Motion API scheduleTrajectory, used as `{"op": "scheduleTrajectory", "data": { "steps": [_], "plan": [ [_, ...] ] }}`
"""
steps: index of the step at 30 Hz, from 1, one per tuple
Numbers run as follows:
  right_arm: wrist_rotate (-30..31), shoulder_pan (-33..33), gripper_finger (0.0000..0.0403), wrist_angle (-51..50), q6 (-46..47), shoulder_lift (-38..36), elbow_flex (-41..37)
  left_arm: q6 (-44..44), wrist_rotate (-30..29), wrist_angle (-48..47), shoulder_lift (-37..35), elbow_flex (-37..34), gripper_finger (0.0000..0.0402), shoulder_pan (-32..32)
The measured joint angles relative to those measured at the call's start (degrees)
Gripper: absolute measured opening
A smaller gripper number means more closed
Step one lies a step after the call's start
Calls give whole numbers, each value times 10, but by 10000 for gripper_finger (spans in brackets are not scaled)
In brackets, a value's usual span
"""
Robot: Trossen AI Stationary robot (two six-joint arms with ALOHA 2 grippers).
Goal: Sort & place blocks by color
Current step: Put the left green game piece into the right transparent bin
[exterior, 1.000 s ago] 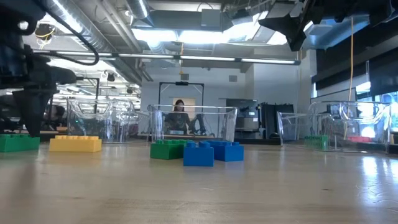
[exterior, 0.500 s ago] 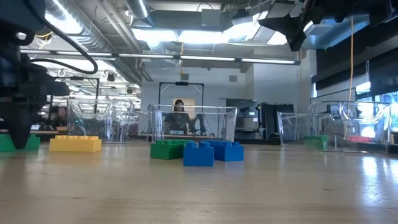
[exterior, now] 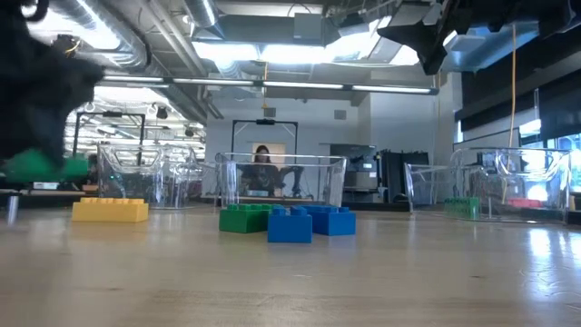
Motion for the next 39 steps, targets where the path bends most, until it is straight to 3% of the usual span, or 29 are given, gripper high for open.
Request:
{"op": "scheduleTrajectory", "data": {
  "steps": [5,9,16,20,25,33,39],
  "plan": [
    [20,0,284,34,15,6,0,131,-116,108,-92,1,129,8],
    [14,0,284,58,2,21,0,261,-113,238,-104,1,129,44],
    [-43,0,284,25,-97,96,76,389,76,406,-42,1,129,149],
    [-77,0,284,-98,-211,160,170,422,206,485,2,2,129,201],
    [-105,0,284,-253,-320,243,280,441,320,603,57,2,129,245],
    [-117,0,284,-268,-383,339,372,447,402,741,136,2,129,272],
    [-132,0,284,-248,-405,386,404,490,431,754,199,47,129,272]
  ]
}}
